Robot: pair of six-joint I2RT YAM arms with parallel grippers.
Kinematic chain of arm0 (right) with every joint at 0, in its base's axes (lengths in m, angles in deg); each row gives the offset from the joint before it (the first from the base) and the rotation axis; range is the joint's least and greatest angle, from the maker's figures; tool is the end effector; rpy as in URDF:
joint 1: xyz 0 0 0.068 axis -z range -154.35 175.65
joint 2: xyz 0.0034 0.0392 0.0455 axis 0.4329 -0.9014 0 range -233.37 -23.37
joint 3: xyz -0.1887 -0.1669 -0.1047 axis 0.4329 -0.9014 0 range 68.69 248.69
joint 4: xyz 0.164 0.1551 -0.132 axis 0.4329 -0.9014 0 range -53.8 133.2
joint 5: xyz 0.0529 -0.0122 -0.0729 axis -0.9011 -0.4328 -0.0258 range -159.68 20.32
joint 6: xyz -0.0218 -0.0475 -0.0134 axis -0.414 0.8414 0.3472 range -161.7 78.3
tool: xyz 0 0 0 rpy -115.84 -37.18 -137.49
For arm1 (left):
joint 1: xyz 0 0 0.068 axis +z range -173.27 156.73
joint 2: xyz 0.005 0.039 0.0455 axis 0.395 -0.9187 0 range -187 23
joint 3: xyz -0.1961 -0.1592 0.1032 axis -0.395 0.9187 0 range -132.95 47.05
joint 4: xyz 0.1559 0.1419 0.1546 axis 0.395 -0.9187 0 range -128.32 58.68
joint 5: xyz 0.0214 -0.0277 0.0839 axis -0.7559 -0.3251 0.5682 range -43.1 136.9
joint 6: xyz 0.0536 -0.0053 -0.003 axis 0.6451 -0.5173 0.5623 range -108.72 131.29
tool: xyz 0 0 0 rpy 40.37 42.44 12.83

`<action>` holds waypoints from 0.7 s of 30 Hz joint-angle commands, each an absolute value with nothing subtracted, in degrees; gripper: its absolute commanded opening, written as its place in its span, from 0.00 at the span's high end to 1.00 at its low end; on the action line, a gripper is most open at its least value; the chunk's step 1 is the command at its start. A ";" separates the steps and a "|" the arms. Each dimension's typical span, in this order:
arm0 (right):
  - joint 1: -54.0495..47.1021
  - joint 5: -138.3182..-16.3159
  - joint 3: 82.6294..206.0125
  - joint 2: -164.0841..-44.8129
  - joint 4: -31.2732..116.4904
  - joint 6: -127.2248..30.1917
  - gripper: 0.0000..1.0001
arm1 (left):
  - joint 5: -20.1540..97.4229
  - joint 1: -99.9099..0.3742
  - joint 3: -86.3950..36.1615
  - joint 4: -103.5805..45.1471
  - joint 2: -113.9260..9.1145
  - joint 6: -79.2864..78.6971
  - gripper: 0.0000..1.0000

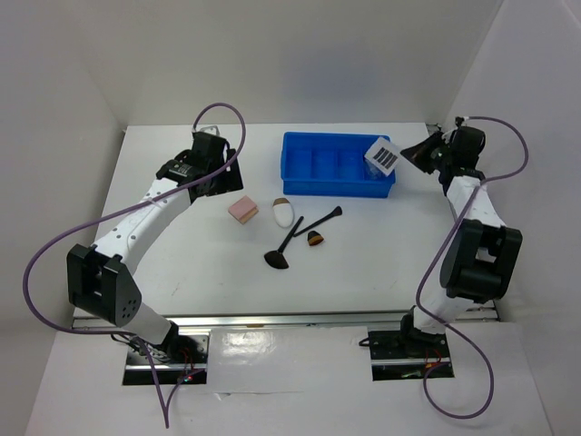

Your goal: Organize the makeup

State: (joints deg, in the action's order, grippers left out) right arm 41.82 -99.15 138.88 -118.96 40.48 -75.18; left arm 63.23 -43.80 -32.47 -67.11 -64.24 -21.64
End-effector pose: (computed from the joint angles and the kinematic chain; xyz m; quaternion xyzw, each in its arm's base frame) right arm 0.3751 -0.0905 0.2759 0.2295 0.8078 0.2906 0.4587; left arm 0.3187 -0.1088 0.3293 -0.1539 0.8981 -0.0592 0.4077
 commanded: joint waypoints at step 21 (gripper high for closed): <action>22.14 -80.49 145.15 -118.11 49.88 -77.30 1.00 | 64.56 -43.83 -34.86 -67.09 -62.34 -19.92 0.08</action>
